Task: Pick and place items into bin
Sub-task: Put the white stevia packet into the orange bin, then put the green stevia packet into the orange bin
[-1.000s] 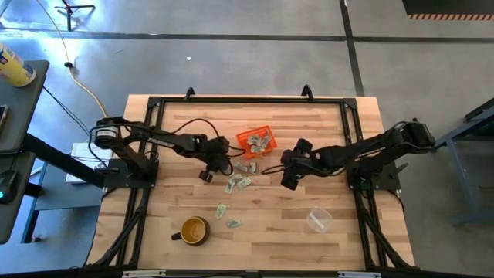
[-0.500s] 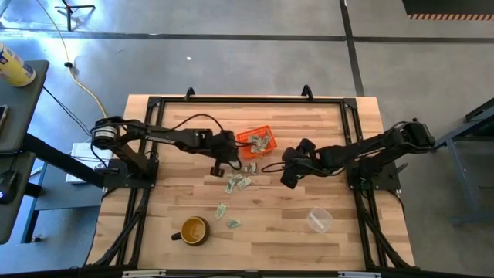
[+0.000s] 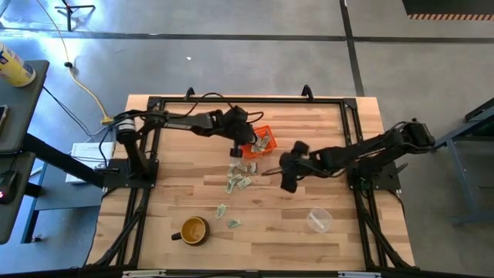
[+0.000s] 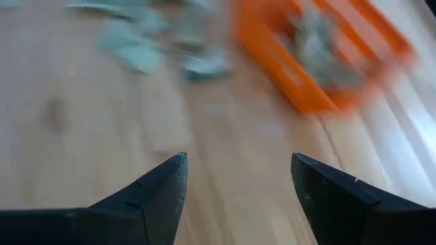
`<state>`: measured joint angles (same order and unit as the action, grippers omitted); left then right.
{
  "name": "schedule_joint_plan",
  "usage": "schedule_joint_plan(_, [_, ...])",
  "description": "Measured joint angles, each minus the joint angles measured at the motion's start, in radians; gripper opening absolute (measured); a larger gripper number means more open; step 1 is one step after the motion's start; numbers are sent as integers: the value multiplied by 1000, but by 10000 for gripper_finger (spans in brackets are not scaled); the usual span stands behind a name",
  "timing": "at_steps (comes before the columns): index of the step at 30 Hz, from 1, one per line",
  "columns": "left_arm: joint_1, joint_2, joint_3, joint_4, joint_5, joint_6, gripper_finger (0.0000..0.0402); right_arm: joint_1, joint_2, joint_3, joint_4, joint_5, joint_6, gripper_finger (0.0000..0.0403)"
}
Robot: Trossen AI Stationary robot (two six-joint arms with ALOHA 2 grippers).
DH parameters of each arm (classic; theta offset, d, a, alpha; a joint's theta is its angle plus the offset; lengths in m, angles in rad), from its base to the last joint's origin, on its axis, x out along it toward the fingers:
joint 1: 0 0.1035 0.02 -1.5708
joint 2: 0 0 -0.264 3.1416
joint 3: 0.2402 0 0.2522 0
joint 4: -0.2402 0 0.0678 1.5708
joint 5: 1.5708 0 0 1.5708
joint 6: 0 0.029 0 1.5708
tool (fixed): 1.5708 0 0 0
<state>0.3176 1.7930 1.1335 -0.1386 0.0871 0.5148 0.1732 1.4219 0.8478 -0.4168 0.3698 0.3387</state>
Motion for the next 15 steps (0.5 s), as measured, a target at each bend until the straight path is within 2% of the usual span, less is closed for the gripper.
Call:
schedule_joint_plan(2, [-11, 4, 0, 2, 1, -7, 137, 11, 5, 0, 88, -29, -125, 252])
schedule_joint_plan(5, [-33, -12, 2, 15, -28, -26, 174, 10, 23, 0, 192, -40, -178, 252])
schedule_joint_plan(9, [-71, -93, 21, -165, -76, -41, 214, -15, 76, 0, 265, -116, -185, 252])
schedule_joint_plan(12, [-113, -183, 50, -317, -62, -166, 231, -43, 142, 27, 278, -204, -97, 252])
schedule_joint_plan(15, [-148, -273, 46, -435, -38, -345, 237, -77, 216, 79, 264, -245, 124, 252])
